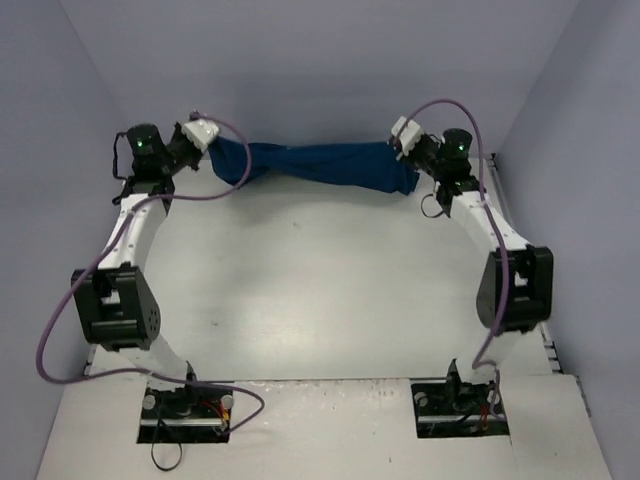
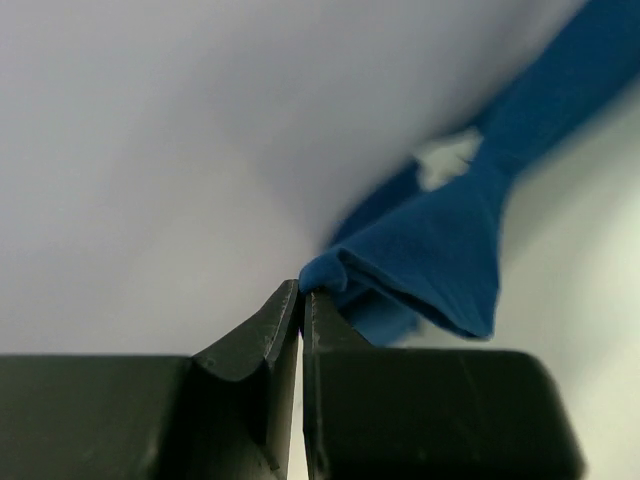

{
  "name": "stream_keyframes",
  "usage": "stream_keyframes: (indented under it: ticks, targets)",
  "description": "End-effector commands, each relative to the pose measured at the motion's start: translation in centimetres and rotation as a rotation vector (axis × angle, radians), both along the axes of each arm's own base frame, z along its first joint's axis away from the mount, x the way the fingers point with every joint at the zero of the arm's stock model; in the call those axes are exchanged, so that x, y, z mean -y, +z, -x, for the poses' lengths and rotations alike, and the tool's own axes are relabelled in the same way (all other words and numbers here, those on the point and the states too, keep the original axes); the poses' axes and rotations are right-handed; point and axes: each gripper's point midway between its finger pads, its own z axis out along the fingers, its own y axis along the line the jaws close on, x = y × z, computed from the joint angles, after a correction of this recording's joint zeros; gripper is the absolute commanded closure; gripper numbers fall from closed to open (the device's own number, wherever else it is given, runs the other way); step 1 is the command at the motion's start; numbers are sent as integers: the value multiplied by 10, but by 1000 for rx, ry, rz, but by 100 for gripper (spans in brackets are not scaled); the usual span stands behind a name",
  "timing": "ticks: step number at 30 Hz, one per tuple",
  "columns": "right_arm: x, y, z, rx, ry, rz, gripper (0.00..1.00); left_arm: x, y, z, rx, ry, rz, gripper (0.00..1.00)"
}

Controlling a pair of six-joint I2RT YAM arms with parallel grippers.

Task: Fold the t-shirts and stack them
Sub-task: Flatten out the tshirt

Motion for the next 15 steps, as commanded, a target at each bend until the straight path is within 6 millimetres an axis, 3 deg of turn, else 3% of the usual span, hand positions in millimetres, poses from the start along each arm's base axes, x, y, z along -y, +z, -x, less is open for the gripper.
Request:
stream_keyframes:
  ticks: [1,4,6,10,15]
  targets:
    - [-2,-2,64,-8,163,207,100,41,-51,93,-242,-309,-121,100]
    - [0,-59,105,-177,256,326,100,52,-109,157,-447,-424,-167,100]
    - [2,-85,128,-258,295,380,100,57,-134,187,-529,-474,-196,100]
    - [13,-125,164,-373,333,476,100,53,-163,222,-679,-502,-213,100]
    - [29,-159,218,-471,457,663,100,49,-178,259,-745,-578,-272,100]
